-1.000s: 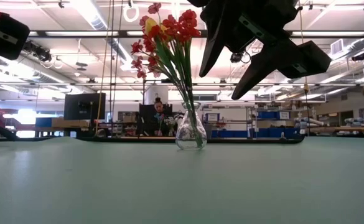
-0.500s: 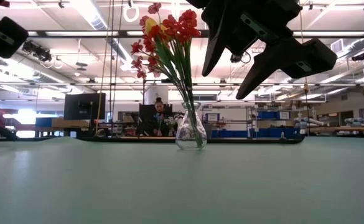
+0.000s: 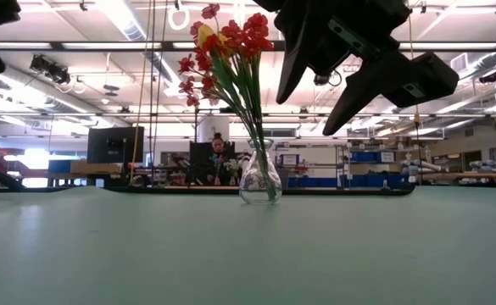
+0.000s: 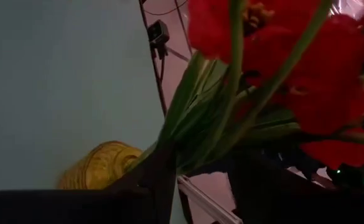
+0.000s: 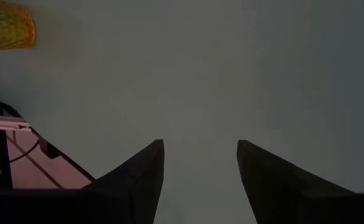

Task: Sort flowers into vase by color
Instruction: Put the red flowers into the yellow vase

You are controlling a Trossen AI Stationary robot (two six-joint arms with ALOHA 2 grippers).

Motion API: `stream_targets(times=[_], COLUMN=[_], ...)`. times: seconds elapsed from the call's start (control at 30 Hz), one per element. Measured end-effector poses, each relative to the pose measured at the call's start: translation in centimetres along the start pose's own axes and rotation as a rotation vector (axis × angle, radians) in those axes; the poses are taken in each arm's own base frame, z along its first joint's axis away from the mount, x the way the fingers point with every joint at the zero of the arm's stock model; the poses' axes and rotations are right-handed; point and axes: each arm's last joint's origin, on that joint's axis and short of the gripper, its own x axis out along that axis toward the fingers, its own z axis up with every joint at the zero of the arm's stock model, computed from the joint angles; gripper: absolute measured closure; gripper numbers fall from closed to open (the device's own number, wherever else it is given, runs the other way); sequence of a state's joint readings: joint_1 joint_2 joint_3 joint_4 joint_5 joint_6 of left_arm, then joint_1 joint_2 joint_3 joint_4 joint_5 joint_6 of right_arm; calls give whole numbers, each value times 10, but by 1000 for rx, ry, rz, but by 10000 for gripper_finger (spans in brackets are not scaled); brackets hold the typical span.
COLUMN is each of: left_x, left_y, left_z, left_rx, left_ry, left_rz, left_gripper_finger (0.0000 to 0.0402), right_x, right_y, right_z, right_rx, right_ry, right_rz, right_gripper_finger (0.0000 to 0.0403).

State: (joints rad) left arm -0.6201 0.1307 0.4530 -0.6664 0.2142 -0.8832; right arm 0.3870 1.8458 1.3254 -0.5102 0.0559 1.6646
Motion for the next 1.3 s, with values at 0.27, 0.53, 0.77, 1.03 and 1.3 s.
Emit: stream_targets(times=[0.27,0.53,0.77,1.03,1.3], left_x=[0,-1,-19,-53,-88], left_y=[-3,-3,-1,-18,-39], left_z=[0,-3,-11,-2,14], left_rx=[-24,-111,-319,-461,-336], left_ry=[42,117,261,127,-128], left_rz=[-63,-88,62,151,139], left_gripper_finger=[192,120,122,158,204], right_x=[0,0,0,-3,-17], right_y=[1,1,-5,-6,-15], right_z=[9,6,4,-26,-93], right_rx=[-17,4,88,293,389], right_ry=[-6,-2,59,246,331], right_rz=[-1,3,-60,-108,-172], right_gripper_finger=[192,192,192,192,192])
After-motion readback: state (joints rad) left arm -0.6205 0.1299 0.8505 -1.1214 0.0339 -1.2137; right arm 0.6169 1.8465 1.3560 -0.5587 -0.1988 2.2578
